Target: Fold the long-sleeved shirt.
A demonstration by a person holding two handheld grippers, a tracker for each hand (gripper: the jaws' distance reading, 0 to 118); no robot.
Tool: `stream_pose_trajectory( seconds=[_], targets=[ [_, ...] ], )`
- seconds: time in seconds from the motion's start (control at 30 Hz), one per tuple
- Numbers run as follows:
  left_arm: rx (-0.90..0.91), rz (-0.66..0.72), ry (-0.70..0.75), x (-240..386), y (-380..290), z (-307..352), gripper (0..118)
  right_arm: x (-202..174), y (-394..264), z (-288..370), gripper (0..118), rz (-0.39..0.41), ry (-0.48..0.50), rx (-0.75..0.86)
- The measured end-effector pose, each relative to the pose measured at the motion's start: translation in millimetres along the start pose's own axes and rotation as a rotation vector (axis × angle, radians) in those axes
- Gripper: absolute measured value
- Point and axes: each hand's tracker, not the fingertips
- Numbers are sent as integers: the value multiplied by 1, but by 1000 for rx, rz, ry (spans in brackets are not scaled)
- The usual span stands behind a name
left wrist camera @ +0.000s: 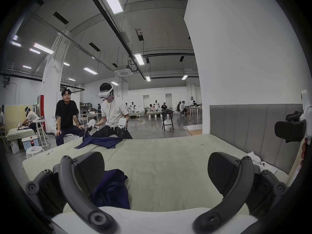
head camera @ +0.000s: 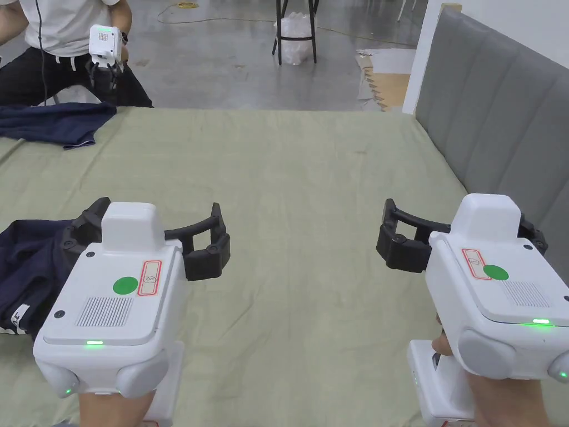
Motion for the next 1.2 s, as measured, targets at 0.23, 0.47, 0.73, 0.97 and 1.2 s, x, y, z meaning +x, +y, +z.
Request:
stream_pose_trajectory(
  seconds=[0.23, 0.47, 0.73, 0.97, 1.2],
  targets=[
    [-62, -4, 39, -12, -6, -3, 6, 3, -1, 0, 2, -17, -45, -51],
    [-24, 27, 202, -79, 4, 26, 6, -73, -3, -16, 2, 16, 140, -59],
    [-62, -2, 466, -168, 1, 92, 5, -225, -3, -13, 1, 50, 544, -20],
    [-199, 38, 506, -185, -7, 74, 5, -271, -6, -11, 0, 58, 623, -20],
    [-533, 281, 303, -233, -47, -46, 104, -275, -10, -18, 0, 80, 647, -55]
  ],
)
